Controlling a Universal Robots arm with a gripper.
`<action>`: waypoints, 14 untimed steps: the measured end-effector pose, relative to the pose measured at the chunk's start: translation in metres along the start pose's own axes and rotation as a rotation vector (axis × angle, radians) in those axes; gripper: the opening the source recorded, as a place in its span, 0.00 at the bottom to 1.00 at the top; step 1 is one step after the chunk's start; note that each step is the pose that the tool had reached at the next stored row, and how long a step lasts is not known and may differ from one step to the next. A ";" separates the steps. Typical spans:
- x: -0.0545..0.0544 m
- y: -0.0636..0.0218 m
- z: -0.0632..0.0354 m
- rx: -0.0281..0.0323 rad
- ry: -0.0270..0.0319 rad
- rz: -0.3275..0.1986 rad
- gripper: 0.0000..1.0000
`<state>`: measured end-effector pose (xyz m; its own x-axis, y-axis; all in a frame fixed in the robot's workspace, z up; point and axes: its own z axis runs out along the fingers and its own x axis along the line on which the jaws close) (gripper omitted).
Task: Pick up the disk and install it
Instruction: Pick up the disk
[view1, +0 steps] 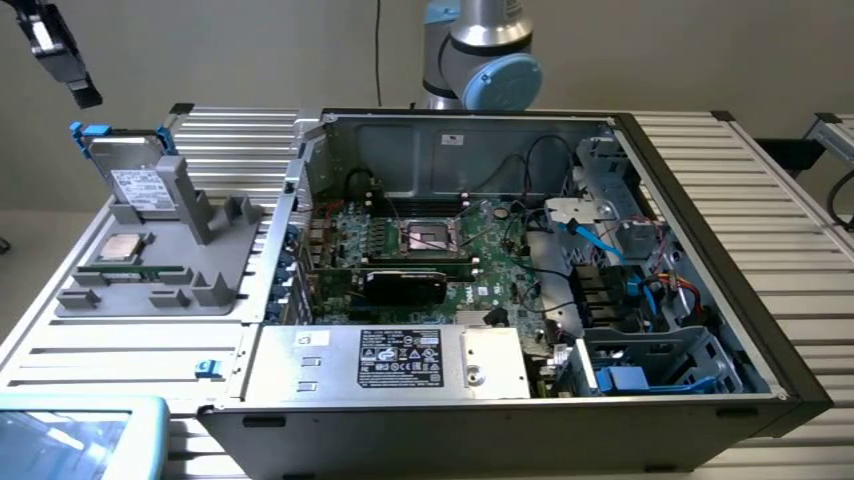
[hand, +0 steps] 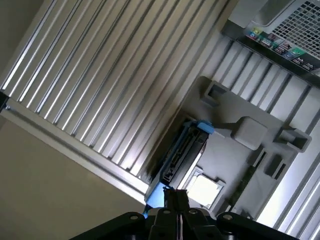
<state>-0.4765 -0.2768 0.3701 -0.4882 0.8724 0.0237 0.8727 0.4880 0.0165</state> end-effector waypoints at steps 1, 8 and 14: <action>0.000 0.0000 0.0000 -0.0004 -0.0003 0.018 0.11; 0.000 0.0000 0.0000 -0.0031 -0.0022 0.133 0.11; 0.000 0.0000 0.0000 -0.0055 -0.0038 0.232 0.11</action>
<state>-0.4765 -0.2768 0.3701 -0.2744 0.9613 0.0237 0.9616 0.2741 0.0165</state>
